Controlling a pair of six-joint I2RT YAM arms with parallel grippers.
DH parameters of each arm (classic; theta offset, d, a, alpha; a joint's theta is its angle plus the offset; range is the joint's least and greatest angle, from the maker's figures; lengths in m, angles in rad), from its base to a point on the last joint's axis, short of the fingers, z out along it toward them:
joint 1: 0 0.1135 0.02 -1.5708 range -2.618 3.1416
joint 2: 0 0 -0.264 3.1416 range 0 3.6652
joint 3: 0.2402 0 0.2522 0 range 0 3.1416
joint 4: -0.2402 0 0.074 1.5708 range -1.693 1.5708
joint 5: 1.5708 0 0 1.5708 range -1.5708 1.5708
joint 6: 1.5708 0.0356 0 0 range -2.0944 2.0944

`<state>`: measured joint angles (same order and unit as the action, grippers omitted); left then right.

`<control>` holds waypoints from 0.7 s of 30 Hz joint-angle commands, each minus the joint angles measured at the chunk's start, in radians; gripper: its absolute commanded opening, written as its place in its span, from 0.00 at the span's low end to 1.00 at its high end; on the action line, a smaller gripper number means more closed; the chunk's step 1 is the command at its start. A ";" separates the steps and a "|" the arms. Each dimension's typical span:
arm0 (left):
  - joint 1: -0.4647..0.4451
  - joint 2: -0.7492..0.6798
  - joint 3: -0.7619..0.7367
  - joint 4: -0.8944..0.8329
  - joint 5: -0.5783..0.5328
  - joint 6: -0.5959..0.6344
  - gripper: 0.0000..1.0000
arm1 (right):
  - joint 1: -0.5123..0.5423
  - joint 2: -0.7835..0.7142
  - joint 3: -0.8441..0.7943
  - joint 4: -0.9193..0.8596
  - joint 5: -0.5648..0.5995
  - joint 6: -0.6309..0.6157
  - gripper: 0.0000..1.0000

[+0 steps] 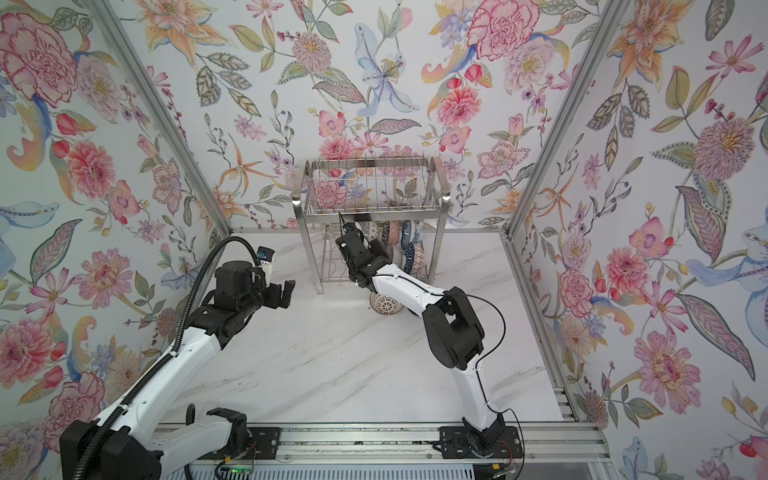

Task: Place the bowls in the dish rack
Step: 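Set the leaf-pattern bowl upright into a rack slot with the right gripper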

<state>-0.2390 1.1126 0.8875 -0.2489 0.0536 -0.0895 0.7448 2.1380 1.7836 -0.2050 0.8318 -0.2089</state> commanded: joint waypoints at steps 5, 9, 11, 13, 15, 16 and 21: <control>0.017 -0.025 -0.017 0.021 0.037 -0.001 0.99 | -0.027 0.105 0.136 0.005 0.122 -0.090 0.00; 0.018 -0.031 -0.020 0.023 0.041 -0.001 0.99 | -0.034 0.174 0.202 0.005 0.160 -0.133 0.00; 0.020 -0.031 -0.022 0.023 0.043 -0.001 0.99 | -0.032 0.199 0.221 0.027 0.185 -0.167 0.00; 0.019 -0.030 -0.024 0.022 0.043 -0.001 0.99 | -0.030 0.222 0.229 0.063 0.207 -0.213 0.00; 0.018 -0.030 -0.025 0.022 0.046 -0.002 0.99 | -0.031 0.238 0.237 0.076 0.216 -0.238 0.00; 0.020 -0.031 -0.025 0.022 0.045 -0.001 0.99 | -0.030 0.245 0.242 0.076 0.215 -0.240 0.00; 0.021 -0.032 -0.027 0.022 0.045 -0.001 0.99 | -0.033 0.276 0.261 0.078 0.221 -0.252 0.00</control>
<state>-0.2306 1.0981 0.8707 -0.2386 0.0788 -0.0895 0.7174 2.3978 1.9957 -0.1638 1.0134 -0.4351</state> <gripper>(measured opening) 0.994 0.130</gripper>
